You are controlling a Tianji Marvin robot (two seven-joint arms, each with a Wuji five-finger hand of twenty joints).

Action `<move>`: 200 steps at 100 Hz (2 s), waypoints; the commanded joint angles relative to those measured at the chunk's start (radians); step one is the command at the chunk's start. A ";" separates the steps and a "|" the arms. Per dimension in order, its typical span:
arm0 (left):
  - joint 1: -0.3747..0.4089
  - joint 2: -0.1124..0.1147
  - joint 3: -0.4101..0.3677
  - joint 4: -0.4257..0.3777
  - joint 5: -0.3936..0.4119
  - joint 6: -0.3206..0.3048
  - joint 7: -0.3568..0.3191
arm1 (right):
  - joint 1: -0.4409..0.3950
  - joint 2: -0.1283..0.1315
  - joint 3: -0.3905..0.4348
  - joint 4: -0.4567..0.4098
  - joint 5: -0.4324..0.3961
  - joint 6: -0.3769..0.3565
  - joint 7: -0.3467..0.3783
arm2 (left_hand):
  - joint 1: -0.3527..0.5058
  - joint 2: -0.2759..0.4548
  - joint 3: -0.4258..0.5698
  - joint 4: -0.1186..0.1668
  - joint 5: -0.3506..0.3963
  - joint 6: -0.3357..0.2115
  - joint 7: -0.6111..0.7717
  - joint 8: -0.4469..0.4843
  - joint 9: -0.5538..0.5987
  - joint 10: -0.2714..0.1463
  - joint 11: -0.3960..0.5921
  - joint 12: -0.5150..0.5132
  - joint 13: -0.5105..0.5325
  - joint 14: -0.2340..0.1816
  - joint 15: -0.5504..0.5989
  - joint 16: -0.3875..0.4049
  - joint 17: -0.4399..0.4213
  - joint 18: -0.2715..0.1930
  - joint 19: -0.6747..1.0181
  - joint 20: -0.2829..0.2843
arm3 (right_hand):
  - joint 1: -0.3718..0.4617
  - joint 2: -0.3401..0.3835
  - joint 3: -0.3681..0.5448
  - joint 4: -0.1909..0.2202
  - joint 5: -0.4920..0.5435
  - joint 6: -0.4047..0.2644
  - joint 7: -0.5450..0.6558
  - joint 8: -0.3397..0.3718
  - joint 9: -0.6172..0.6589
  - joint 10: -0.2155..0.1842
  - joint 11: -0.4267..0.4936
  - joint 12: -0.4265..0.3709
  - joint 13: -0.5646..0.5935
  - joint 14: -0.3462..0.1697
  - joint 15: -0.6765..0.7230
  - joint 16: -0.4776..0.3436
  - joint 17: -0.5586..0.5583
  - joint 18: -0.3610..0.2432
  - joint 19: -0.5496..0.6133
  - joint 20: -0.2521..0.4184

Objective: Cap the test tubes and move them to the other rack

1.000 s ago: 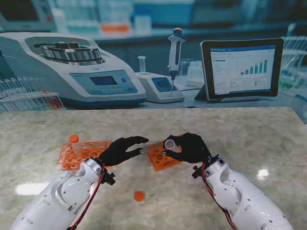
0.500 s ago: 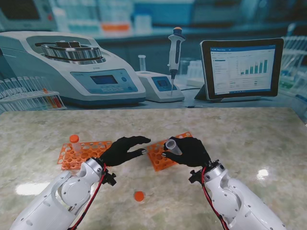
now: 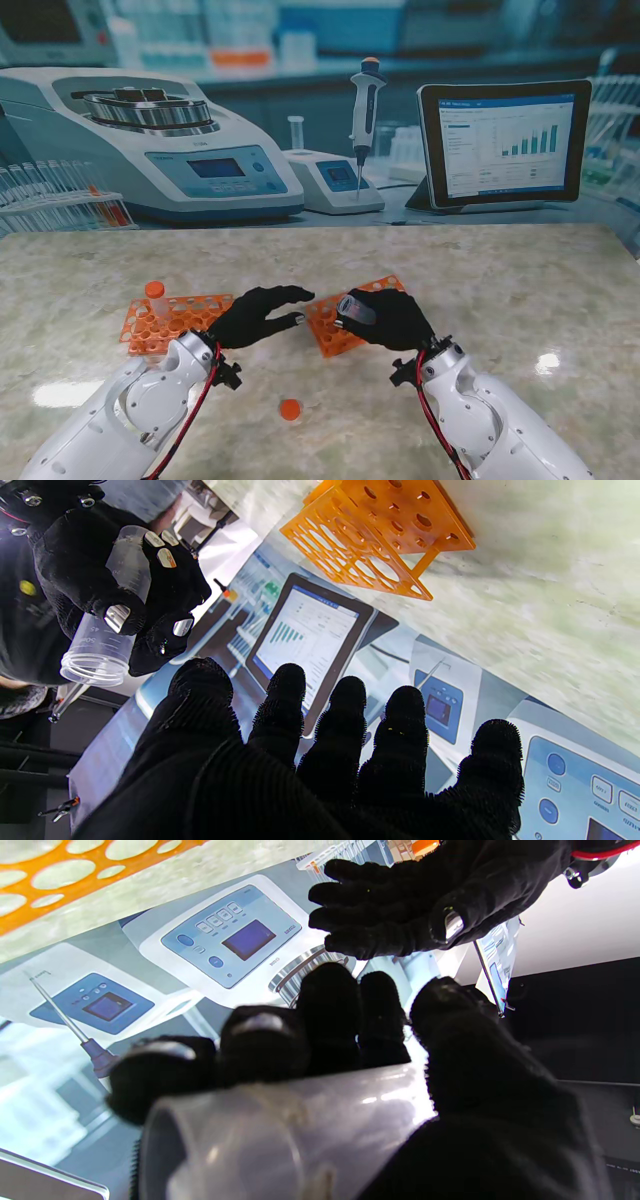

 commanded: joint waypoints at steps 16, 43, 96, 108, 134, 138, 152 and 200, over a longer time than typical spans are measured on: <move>0.010 0.003 0.001 -0.020 0.001 0.008 -0.009 | -0.011 0.005 0.009 -0.017 0.003 -0.011 0.036 | -0.007 0.046 -0.018 -0.018 0.008 -0.006 -0.005 0.007 -0.006 -0.011 -0.015 -0.022 -0.001 -0.027 0.000 -0.007 -0.009 -0.017 -0.029 0.004 | 0.087 0.131 0.015 0.002 0.006 -0.017 -0.012 0.000 0.021 -0.019 0.041 0.031 0.027 -0.161 0.216 0.099 0.075 -0.174 0.248 0.169; 0.015 0.003 0.000 -0.029 0.001 0.011 -0.011 | -0.030 0.009 0.030 -0.040 0.027 -0.024 0.076 | -0.007 0.046 -0.019 -0.019 0.007 -0.004 -0.007 0.007 -0.007 -0.013 -0.015 -0.022 -0.001 -0.029 0.000 -0.007 -0.009 -0.016 -0.028 0.004 | -0.085 -0.205 0.130 -0.042 0.070 0.018 0.035 0.233 0.092 0.003 0.023 -0.080 0.028 -0.196 0.311 0.173 0.096 -0.253 0.340 0.304; 0.029 0.007 -0.011 -0.045 0.008 0.007 -0.016 | -0.054 0.019 0.054 -0.058 0.041 -0.042 0.128 | -0.008 0.046 -0.019 -0.019 0.007 -0.005 -0.006 0.007 -0.007 -0.011 -0.015 -0.022 0.000 -0.030 0.000 -0.006 -0.008 -0.017 -0.027 0.005 | -0.087 -0.301 0.289 0.147 0.254 -0.214 0.468 0.864 0.104 -0.060 0.171 -0.059 0.028 -0.192 0.353 0.176 0.107 -0.268 0.398 0.345; 0.035 0.008 -0.014 -0.049 0.012 0.007 -0.021 | -0.054 0.019 0.052 -0.051 0.031 -0.050 0.121 | -0.009 0.046 -0.019 -0.019 0.006 -0.005 -0.007 0.007 -0.008 -0.014 -0.016 -0.022 -0.001 -0.029 0.000 -0.007 -0.008 -0.017 -0.027 0.005 | -0.104 -0.299 0.375 0.177 0.296 -0.212 0.493 0.929 0.108 -0.075 0.221 -0.058 0.027 -0.193 0.367 0.186 0.110 -0.272 0.420 0.351; 0.059 0.015 -0.026 -0.068 0.027 0.014 -0.039 | -0.081 0.017 0.051 -0.075 0.030 -0.039 0.106 | -0.001 0.037 -0.017 -0.018 0.008 -0.005 -0.005 0.008 0.005 -0.024 -0.004 -0.013 0.016 -0.030 0.012 0.002 0.004 -0.017 -0.016 0.010 | -0.113 -0.308 0.452 0.220 0.321 -0.190 0.514 0.962 0.108 -0.067 0.259 -0.066 0.027 -0.188 0.373 0.190 0.111 -0.260 0.432 0.355; 0.065 0.018 -0.029 -0.074 0.032 0.016 -0.048 | -0.090 0.016 0.052 -0.084 0.038 -0.038 0.109 | 0.003 0.032 -0.017 -0.018 0.009 -0.005 -0.003 0.009 0.007 -0.028 0.002 -0.006 0.021 -0.033 0.016 0.006 0.010 -0.020 -0.007 0.016 | -0.113 -0.309 0.453 0.225 0.322 -0.188 0.514 0.963 0.108 -0.065 0.260 -0.067 0.027 -0.187 0.373 0.190 0.111 -0.259 0.432 0.355; 0.090 0.026 -0.041 -0.094 0.050 0.019 -0.070 | -0.114 0.017 0.060 -0.112 0.036 -0.043 0.113 | 0.022 0.011 -0.015 -0.016 0.031 0.002 0.016 0.029 0.020 -0.038 0.024 0.042 0.051 -0.031 0.039 0.042 0.038 -0.028 0.082 0.071 | -0.113 -0.308 0.450 0.229 0.322 -0.187 0.514 0.967 0.107 -0.067 0.261 -0.069 0.027 -0.184 0.373 0.189 0.111 -0.259 0.432 0.355; 0.153 0.057 -0.075 -0.138 0.158 -0.018 -0.149 | -0.164 0.020 0.098 -0.168 -0.002 -0.078 0.096 | 0.135 -0.141 0.002 0.002 -0.019 0.012 0.223 0.313 0.039 -0.079 0.121 0.244 0.137 -0.066 0.160 0.268 0.078 -0.084 0.510 0.310 | -0.105 -0.304 0.424 0.231 0.311 -0.187 0.505 0.980 0.105 -0.057 0.249 -0.071 0.026 -0.167 0.369 0.183 0.109 -0.249 0.425 0.350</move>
